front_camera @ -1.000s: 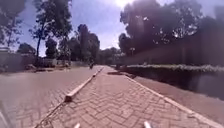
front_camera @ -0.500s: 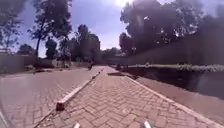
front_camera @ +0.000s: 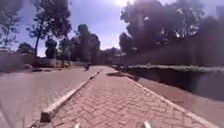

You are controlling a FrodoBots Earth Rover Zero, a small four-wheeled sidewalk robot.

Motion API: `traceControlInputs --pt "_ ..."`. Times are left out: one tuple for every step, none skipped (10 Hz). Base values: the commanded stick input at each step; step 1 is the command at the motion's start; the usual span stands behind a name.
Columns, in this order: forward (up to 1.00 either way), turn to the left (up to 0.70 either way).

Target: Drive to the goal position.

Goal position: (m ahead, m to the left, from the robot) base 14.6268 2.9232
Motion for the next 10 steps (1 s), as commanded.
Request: traceControlInputs --pt "0.70 0.00" --pt "0.70 0.00" --pt "0.70 0.00" --pt "0.70 0.00" --pt "0.70 0.00" --pt "0.70 0.00" --pt "0.70 0.00" --pt "0.70 0.00" --pt "0.70 -0.22" --pt "0.70 -0.06"
